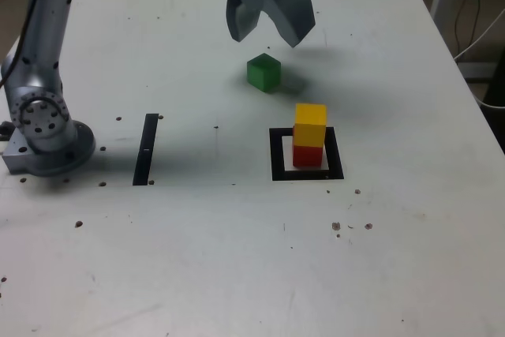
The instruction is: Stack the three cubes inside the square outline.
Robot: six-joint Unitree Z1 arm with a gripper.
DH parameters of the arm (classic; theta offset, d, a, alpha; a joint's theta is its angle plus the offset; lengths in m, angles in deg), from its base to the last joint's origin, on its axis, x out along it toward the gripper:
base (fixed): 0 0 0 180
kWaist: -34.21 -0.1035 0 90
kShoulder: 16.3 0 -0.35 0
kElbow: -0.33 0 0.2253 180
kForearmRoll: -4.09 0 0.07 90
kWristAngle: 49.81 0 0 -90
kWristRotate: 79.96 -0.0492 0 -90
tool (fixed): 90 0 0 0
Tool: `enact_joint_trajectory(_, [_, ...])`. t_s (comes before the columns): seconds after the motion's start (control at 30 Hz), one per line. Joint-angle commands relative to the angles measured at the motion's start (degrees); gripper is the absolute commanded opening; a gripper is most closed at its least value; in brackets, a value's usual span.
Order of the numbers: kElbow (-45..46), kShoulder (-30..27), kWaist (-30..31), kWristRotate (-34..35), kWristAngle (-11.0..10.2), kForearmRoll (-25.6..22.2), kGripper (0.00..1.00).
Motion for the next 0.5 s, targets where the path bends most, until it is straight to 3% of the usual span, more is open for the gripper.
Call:
enact_joint_trajectory(0.0, [0.96,-0.43,0.09,0.12,-0.24,0.77,0.99])
enact_joint_trajectory(0.47, [6.39,1.17,2.30,2.48,-0.63,4.95,0.98])
